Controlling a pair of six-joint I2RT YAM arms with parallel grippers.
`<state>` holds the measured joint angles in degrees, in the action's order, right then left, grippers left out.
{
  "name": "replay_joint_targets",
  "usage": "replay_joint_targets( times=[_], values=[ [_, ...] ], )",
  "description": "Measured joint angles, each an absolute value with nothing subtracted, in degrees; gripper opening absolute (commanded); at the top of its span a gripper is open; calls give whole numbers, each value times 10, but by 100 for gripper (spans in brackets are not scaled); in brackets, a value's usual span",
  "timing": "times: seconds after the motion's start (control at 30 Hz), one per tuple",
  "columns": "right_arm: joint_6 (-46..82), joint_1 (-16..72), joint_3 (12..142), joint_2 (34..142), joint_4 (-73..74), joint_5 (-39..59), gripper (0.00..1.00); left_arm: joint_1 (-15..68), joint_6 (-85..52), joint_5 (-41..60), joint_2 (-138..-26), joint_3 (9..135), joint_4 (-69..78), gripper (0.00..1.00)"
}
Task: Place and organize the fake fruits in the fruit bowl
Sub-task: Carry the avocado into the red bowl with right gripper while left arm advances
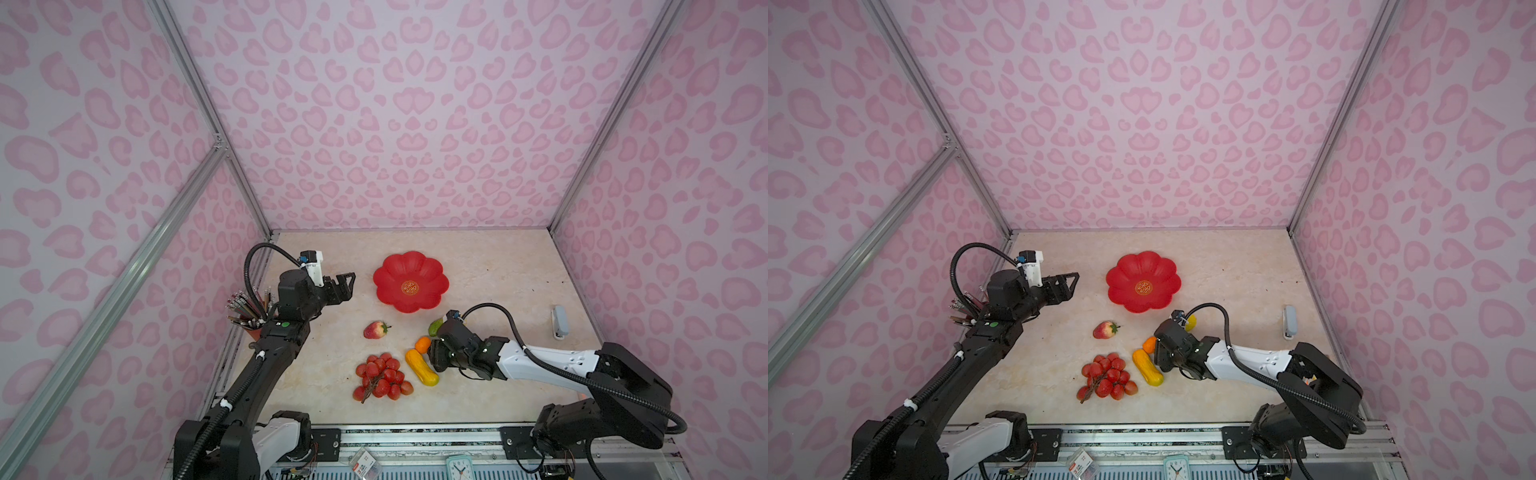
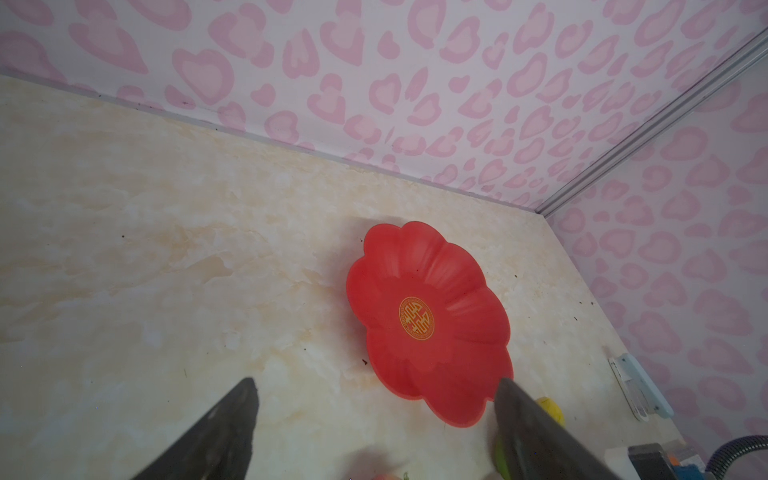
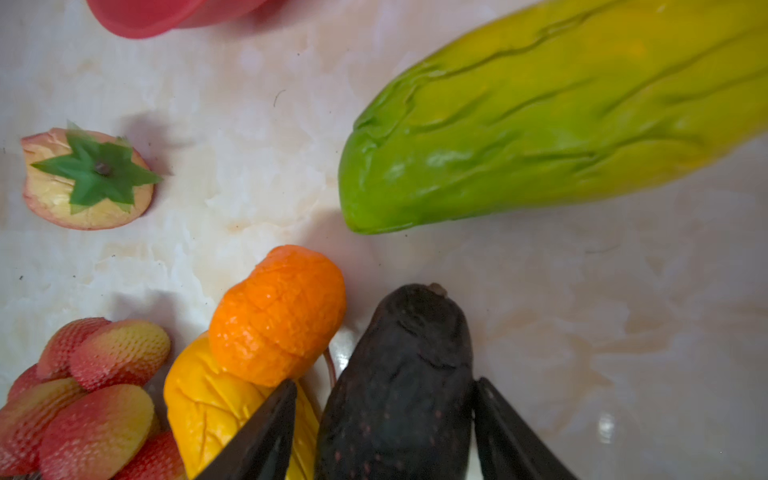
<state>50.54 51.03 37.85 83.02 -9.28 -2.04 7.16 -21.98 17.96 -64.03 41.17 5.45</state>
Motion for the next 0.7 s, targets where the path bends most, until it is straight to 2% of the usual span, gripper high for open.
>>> replay_joint_targets(
  times=[0.17, 0.23, 0.57, 0.7],
  values=[
    [508, 506, 382, 842, -101, -26, 45, 73, -218, 180, -648, 417, 44, 89],
    [508, 504, 382, 839, -102, -29, 43, 74, -218, 180, -651, 418, 43, 89],
    [462, 505, 425, 710, -182, -148, 44, 80, -219, 182, -666, 419, 31, 89],
    [412, 478, 470, 728, -168, -196, 44, 84, -224, 183, -666, 419, 30, 89]
  ],
)
